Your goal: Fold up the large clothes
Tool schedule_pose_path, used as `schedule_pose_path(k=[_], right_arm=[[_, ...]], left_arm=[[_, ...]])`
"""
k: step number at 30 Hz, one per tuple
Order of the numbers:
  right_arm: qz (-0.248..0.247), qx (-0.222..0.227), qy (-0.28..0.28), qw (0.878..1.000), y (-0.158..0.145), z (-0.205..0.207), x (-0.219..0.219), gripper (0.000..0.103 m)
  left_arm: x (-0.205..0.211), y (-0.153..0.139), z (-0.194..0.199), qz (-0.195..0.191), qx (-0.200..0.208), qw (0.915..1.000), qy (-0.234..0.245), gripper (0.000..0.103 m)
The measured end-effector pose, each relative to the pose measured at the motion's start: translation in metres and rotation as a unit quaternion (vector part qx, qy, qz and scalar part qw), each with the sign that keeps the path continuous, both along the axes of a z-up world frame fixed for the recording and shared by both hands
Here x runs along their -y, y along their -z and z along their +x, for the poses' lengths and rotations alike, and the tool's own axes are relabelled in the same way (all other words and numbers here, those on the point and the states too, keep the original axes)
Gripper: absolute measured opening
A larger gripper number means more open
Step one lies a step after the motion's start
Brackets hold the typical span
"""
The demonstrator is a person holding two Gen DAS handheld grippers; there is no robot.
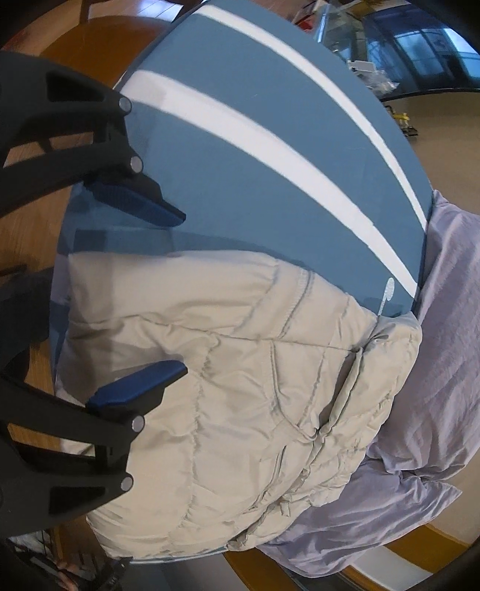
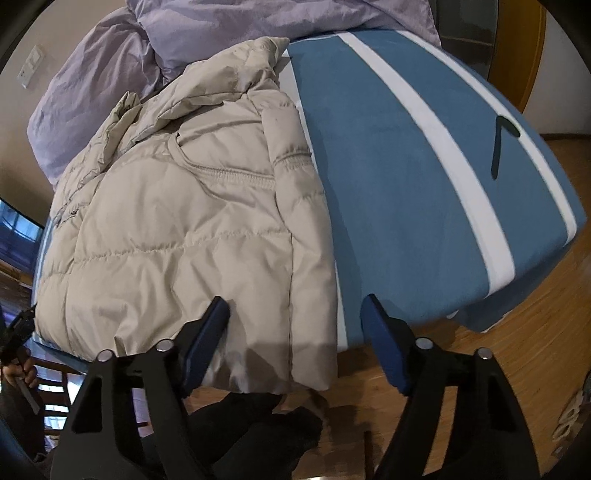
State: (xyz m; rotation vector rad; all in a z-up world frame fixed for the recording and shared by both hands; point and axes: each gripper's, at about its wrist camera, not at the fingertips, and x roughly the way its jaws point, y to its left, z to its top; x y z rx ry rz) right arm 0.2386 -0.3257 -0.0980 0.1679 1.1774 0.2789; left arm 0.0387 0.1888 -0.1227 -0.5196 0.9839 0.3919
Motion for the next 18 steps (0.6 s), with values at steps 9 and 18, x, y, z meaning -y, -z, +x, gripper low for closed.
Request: schedule_pose_path(k=[9, 18], right_arm=[[0.029, -0.003, -0.009, 1.0, 0.004, -0.006, -0.005, 0.054], [0.041, 0.02, -0.017, 0.999, -0.003, -0.006, -0.011, 0.015]], left_arm=[[0.012, 0.003, 0.005, -0.008, 0.005, 0.9999, 0.007, 0.067], [0.014, -0.004, 0.002, -0.01, 0.028, 0.9995, 0.003, 0.027]])
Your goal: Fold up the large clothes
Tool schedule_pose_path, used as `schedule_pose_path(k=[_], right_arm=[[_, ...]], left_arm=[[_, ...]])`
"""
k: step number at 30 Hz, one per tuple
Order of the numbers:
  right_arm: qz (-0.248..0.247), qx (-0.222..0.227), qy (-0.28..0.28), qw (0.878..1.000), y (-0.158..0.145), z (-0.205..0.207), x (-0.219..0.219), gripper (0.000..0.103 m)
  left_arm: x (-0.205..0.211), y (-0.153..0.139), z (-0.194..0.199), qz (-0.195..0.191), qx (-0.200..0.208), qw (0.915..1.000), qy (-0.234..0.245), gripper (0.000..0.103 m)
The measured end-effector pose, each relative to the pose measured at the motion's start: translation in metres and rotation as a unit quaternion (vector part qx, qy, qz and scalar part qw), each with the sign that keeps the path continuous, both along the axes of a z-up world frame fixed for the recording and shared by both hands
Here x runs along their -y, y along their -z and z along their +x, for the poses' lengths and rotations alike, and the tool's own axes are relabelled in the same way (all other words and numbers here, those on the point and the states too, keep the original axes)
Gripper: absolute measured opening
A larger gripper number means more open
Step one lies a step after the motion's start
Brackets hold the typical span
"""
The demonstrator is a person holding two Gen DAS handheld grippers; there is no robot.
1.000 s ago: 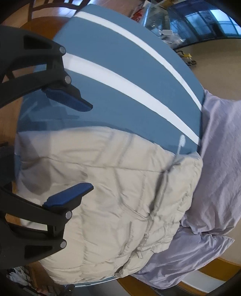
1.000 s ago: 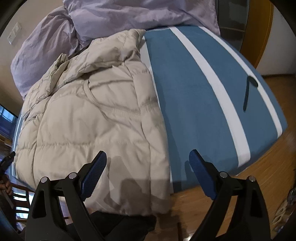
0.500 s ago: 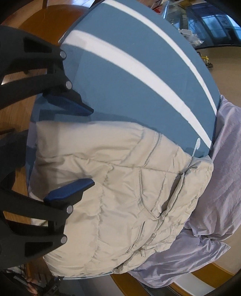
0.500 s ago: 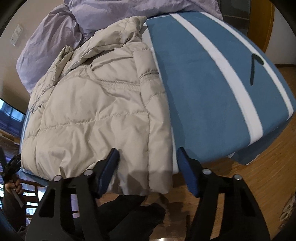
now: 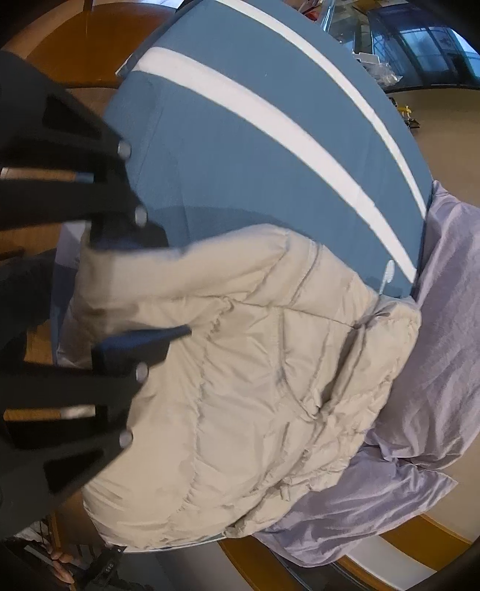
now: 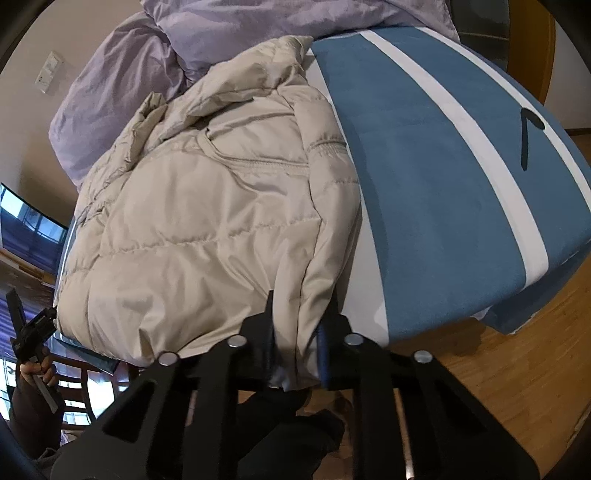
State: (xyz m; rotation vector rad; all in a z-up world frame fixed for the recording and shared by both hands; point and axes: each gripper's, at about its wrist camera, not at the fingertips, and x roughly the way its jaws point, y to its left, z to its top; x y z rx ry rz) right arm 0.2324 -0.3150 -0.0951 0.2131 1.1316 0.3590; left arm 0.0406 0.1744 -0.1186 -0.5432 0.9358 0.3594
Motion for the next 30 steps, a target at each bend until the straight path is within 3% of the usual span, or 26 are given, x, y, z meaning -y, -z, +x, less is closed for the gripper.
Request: schedule_pose_path(k=[5, 15, 22, 30], right_arm=[[0.001, 0.032, 0.001, 0.999, -0.017, 0.003, -0.005, 0.012], [0.006, 0.107, 0.003, 0.994, -0.072, 0.028, -0.019, 0.011], [-0.009, 0.147, 0.002, 0.989, -0.104, 0.06, -0.032, 0.011], [-0.018, 0.171, 0.009, 0.985, -0.129, 0.112, -0.053, 0.011]], left_arm=[[0.003, -0.016, 0.0, 0.014, 0.018, 0.9997, 0.001, 0.016], [-0.003, -0.073, 0.019, 0.032, 0.074, 0.9968, 0.004, 0.014], [-0.014, -0.118, 0.057, 0.05, 0.114, 0.9922, 0.007, 0.014], [-0.031, -0.141, 0.11, 0.063, 0.12, 0.9907, 0.006, 0.014]])
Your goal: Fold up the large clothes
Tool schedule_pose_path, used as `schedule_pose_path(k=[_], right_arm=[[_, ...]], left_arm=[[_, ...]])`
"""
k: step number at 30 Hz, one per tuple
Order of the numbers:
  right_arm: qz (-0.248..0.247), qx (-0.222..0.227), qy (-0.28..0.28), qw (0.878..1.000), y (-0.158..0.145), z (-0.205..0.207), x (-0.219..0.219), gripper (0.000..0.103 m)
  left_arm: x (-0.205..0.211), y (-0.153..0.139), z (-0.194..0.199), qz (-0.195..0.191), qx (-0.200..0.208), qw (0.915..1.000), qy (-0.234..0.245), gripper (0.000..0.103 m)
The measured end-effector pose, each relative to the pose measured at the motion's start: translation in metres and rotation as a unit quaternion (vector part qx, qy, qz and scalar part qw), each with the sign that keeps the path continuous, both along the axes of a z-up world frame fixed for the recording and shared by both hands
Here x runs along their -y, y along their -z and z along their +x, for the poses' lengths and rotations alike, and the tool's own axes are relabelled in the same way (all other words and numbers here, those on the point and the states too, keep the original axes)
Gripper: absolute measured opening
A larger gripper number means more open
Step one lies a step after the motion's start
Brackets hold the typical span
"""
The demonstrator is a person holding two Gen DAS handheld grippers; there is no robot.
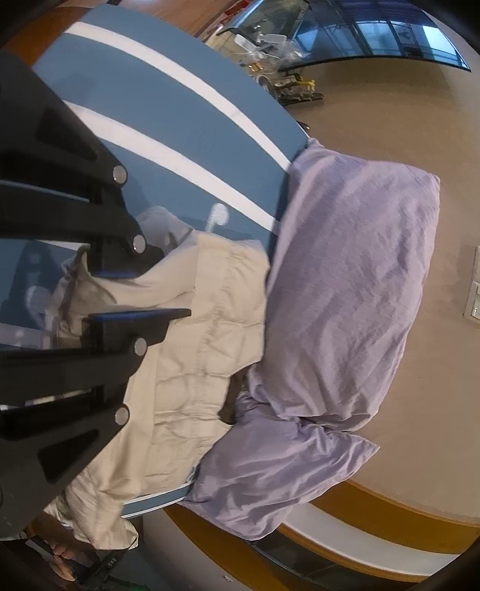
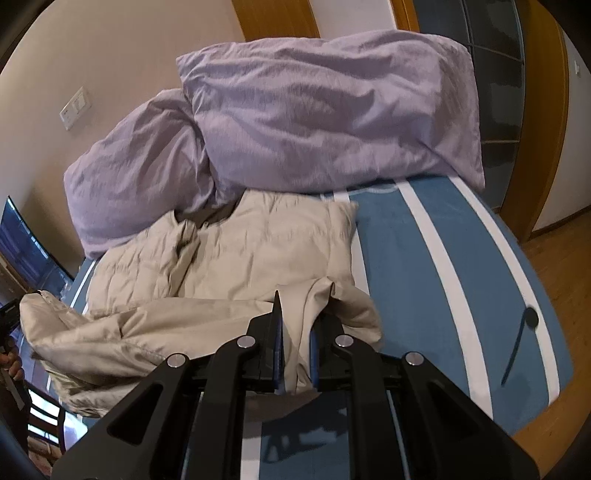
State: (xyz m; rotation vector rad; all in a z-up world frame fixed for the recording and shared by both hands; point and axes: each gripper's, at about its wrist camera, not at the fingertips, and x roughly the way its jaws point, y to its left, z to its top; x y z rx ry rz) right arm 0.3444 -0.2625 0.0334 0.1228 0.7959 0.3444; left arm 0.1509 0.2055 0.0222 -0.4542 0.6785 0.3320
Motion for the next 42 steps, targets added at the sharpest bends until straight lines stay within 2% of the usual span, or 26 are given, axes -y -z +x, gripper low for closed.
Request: schedule_pose_path(k=[9, 17, 24, 30, 42], right_arm=[[-0.01, 0.0, 0.018, 1.0, -0.008, 0.062, -0.019, 0.011], [-0.006, -0.006, 0.052, 0.999, -0.003, 0.12, -0.032, 0.011], [-0.019, -0.039, 0.086, 0.995, 0.021, 0.172, -0.051, 0.012], [-0.032, -0.074, 0.095, 0.992, 0.049, 0.206, -0.061, 0.012], [-0.02, -0.12, 0.116, 0.986, 0.088, 0.249, -0.068, 0.015]], left_arm=[[-0.019, -0.012, 0.064, 0.002, 0.01, 0.9999, 0.004, 0.013], [-0.039, -0.009, 0.125, 0.001, -0.004, 1.0, 0.009, 0.014], [-0.056, 0.018, 0.174, -0.005, -0.042, 0.9991, -0.001, 0.014], [-0.076, 0.052, 0.21, -0.03, -0.078, 0.9964, -0.014, 0.018], [-0.092, 0.098, 0.259, -0.043, -0.118, 0.9919, -0.018, 0.024]])
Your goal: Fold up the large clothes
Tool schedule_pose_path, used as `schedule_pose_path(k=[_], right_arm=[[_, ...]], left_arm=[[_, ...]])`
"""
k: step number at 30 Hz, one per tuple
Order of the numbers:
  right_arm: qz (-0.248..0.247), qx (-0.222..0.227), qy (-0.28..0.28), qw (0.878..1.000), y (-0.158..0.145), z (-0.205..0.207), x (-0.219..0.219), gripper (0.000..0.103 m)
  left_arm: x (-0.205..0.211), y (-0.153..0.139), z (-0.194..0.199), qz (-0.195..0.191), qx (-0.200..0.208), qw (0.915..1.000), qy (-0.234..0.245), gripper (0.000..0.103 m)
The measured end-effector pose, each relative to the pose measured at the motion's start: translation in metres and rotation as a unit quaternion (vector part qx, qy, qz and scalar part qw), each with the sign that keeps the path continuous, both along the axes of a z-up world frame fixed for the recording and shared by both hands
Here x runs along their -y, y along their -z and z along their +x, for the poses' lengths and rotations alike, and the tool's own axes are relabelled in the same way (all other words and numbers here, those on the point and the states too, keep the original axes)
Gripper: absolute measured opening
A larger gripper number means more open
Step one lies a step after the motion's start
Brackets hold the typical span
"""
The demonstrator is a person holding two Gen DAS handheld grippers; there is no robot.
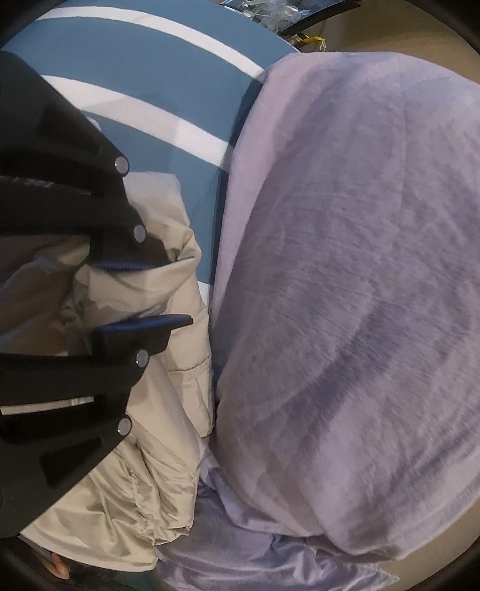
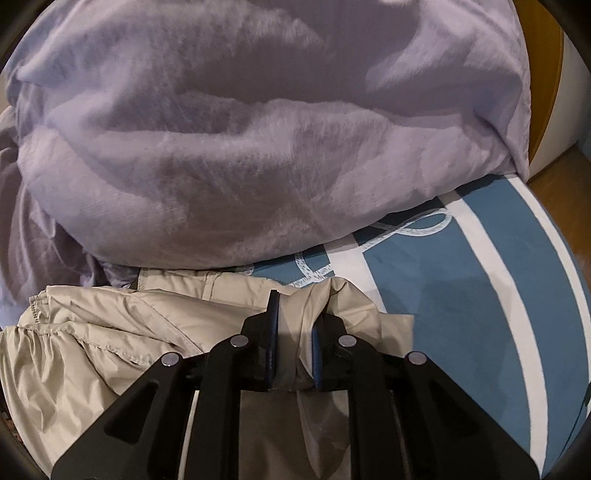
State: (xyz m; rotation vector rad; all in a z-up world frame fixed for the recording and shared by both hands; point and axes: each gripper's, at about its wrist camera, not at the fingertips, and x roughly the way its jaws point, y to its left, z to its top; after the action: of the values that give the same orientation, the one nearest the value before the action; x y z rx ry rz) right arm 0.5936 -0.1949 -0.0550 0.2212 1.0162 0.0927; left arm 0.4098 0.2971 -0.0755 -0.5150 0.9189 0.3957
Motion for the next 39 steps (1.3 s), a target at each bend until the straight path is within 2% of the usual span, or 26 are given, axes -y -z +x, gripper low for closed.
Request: schedule_pose_path(k=[3, 5, 7, 9, 10, 11, 14, 19, 24, 30, 36, 37, 39], right_arm=[[0.023, -0.015, 0.006, 1.0, 0.003, 0.003, 0.006, 0.018], [0.037, -0.02, 0.014, 0.999, 0.0, 0.003, 0.013, 0.02], [0.054, -0.02, 0.026, 0.998, -0.007, 0.0, 0.02, 0.027], [0.064, -0.003, 0.038, 0.997, -0.018, -0.006, 0.028, 0.049], [0.06, 0.015, 0.046, 0.997, -0.027, -0.012, 0.031, 0.056], [0.054, 0.03, 0.049, 0.997, -0.036, -0.017, 0.033, 0.062], [0.058, 0.05, 0.029, 0.997, -0.054, -0.029, 0.031, 0.062], [0.06, 0.052, -0.046, 0.996, -0.063, -0.045, -0.011, 0.062], [0.041, 0.035, -0.129, 0.99, -0.059, -0.055, -0.073, 0.062], [0.017, 0.021, -0.177, 0.984, -0.046, -0.067, -0.116, 0.062], [-0.064, -0.005, -0.207, 0.976, -0.018, -0.066, -0.146, 0.061], [-0.068, -0.008, -0.209, 0.976, -0.013, -0.068, -0.146, 0.06], [-0.079, -0.012, -0.213, 0.974, -0.004, -0.068, -0.149, 0.04]], left_arm=[[-0.001, 0.005, 0.006, -0.004, -0.005, 1.0, -0.003, 0.028], [-0.002, 0.005, 0.008, -0.008, -0.006, 0.9999, -0.004, 0.035], [-0.001, 0.0, 0.007, -0.007, -0.002, 1.0, -0.005, 0.046], [0.0, -0.008, 0.006, 0.007, 0.002, 0.9999, -0.009, 0.058], [0.001, -0.014, 0.003, 0.022, 0.005, 0.9997, -0.012, 0.067], [0.003, -0.022, 0.0, 0.041, 0.011, 0.999, -0.014, 0.071], [0.01, -0.041, -0.008, 0.06, 0.028, 0.9978, -0.006, 0.072], [0.04, -0.058, -0.015, 0.074, 0.047, 0.9957, 0.028, 0.074], [0.088, -0.056, -0.012, 0.072, 0.044, 0.9929, 0.083, 0.075], [0.132, -0.048, -0.004, 0.077, 0.031, 0.9894, 0.119, 0.075], [0.149, -0.038, -0.002, 0.091, 0.015, 0.987, 0.132, 0.075], [0.15, -0.035, -0.002, 0.092, 0.012, 0.9869, 0.132, 0.075], [0.15, -0.031, -0.002, 0.091, 0.01, 0.987, 0.132, 0.075]])
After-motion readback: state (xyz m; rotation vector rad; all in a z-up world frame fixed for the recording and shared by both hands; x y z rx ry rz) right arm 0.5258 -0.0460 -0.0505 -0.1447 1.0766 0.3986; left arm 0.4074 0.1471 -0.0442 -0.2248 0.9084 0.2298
